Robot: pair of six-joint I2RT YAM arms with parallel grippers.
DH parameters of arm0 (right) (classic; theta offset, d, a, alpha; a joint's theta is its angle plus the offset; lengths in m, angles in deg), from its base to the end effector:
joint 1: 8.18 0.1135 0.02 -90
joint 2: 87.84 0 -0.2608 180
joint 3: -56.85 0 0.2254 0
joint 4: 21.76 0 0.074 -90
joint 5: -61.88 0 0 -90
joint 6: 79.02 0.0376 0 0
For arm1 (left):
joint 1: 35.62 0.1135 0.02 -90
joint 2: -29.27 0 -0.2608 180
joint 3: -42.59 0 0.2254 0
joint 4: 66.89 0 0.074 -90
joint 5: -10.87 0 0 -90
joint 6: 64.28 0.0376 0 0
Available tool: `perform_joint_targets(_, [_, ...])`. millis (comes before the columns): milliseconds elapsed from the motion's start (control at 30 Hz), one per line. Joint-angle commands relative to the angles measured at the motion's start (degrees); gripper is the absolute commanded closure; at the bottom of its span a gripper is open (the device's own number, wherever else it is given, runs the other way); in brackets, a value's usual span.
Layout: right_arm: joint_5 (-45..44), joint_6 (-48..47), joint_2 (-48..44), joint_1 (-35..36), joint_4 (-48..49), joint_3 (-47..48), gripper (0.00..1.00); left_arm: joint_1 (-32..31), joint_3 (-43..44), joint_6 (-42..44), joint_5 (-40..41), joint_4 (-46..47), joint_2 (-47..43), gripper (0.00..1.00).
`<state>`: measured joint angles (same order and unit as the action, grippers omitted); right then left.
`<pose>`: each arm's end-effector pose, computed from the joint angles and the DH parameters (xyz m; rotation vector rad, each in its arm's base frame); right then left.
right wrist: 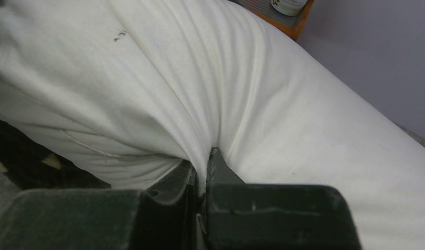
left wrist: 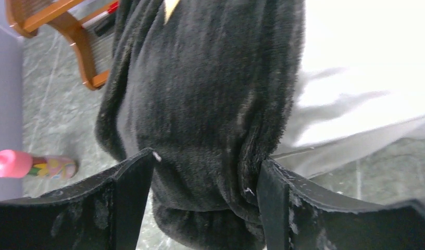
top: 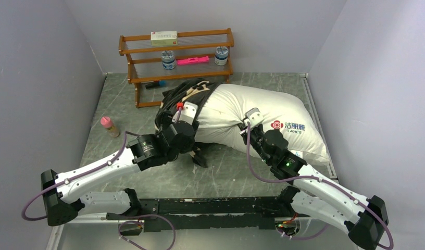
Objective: Remove the pillowcase from the pillow
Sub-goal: Remove the pillow from the pillowcase.
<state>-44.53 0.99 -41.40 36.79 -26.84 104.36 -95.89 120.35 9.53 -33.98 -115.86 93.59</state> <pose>0.1316 0.1165 0.2990 -0.5572 1.5456 0.2323 0.1263 -0.1674 0.3425 0.3448 1.9631 0.0157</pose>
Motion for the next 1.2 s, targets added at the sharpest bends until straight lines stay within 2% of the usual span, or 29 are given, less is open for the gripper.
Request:
perform_joint_targets(0, [-4.99,0.66,-2.22,-0.85,7.21,2.15,1.0,0.05,-1.8,1.61,8.8,-0.63,-1.94,0.32])
perform_joint_targets(133, [-7.38,0.94,-2.93,-0.86,6.9,2.44,1.0,1.22,-2.91,2.08,10.97,-1.75,-2.14,0.62])
perform_joint_targets(267, [-8.71,0.78,-4.48,-0.84,6.88,2.33,1.0,3.8,-4.61,3.26,10.14,-0.73,-3.47,0.9])
perform_joint_targets(300, [-8.92,0.77,-4.68,-0.85,6.89,2.37,1.0,4.63,-5.11,3.56,9.57,-0.29,-4.0,0.94])
perform_joint_targets(533, [-10.6,0.81,-7.96,-0.81,4.15,3.03,1.0,11.9,-10.15,4.25,5.71,3.65,-9.08,0.95])
perform_joint_targets(767, [-11.37,0.6,-10.81,-0.94,-1.09,4.61,1.0,18.46,-17.41,1.03,0.5,8.54,-13.7,0.95])
perform_joint_targets(967, [-10.69,2.32,-13.88,-0.89,-6.73,4.99,1.0,20.82,-19.52,0.02,-0.83,8.28,-14.63,0.95])
perform_joint_targets(1167, [-5.6,4.06,-17.12,-0.88,-13.2,5.35,1.0,21.38,-21.3,-2.37,-3.56,6.91,-15.03,0.95])
